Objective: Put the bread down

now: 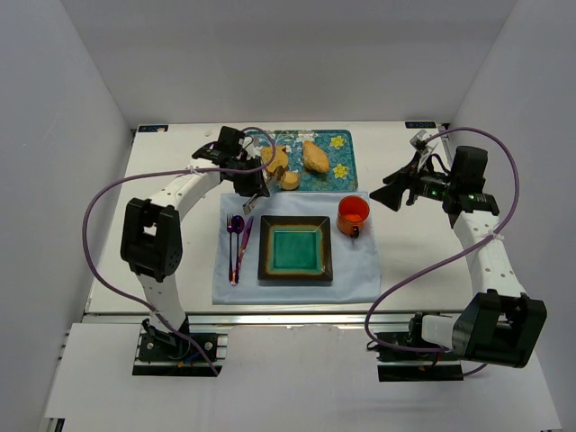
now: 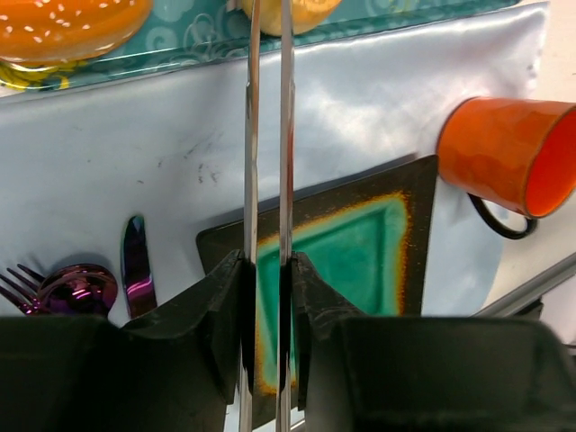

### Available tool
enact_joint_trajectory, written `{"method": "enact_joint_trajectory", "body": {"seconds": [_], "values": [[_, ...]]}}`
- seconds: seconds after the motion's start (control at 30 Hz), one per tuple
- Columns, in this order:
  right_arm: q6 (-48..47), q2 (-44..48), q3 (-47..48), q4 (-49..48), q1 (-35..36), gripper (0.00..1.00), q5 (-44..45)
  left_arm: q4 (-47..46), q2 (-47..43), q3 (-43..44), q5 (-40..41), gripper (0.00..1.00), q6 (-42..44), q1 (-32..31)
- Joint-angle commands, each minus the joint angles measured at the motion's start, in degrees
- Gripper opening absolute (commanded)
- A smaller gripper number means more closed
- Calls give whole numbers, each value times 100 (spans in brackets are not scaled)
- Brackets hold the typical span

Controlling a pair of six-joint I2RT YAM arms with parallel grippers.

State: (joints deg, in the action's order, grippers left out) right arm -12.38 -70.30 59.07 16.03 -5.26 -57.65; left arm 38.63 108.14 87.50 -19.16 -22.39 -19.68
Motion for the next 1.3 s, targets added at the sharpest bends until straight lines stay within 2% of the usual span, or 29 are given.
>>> {"method": "enact_joint_trajectory", "body": {"seconds": [0.0, 0.37, 0.5, 0.63, 0.77, 0.9, 0.97, 1.1, 1.13, 1.23, 1.27], "values": [[34, 166, -45, -197, -37, 81, -168, -242, -557, 39, -281, 29, -81, -27], [-80, 263, -71, -65, -37, 81, -168, -112, -1163, -128, -492, 22, -90, -18], [-80, 289, -123, -56, -37, 81, -176, 65, -1882, -856, -877, 21, 85, -18], [-36, 236, -115, -91, -37, 81, -238, -128, -2770, -2347, -1448, 18, 183, -18], [-28, 157, -36, -65, -37, 81, -291, -14, -3377, -3036, -1635, 17, 376, -79], [-45, 87, 17, -30, -37, 81, -335, 39, -3545, -3327, -1661, 19, 499, -158], [-27, 87, 17, -30, -37, 81, -352, 74, -3528, -3441, -1618, 22, 569, -220], [-10, 122, -9, -39, -37, 81, -353, 136, -3484, -3617, -1451, 36, 639, -282], [-10, 139, -27, -39, -37, 81, -344, 162, -3475, -3635, -1416, 46, 648, -282], [-10, 192, -62, -30, -37, 81, -317, 197, -3510, -3583, -1345, 58, 675, -282], [-19, 210, -80, -39, -37, 81, -326, 206, -3519, -3539, -1319, 59, 675, -282]]}}
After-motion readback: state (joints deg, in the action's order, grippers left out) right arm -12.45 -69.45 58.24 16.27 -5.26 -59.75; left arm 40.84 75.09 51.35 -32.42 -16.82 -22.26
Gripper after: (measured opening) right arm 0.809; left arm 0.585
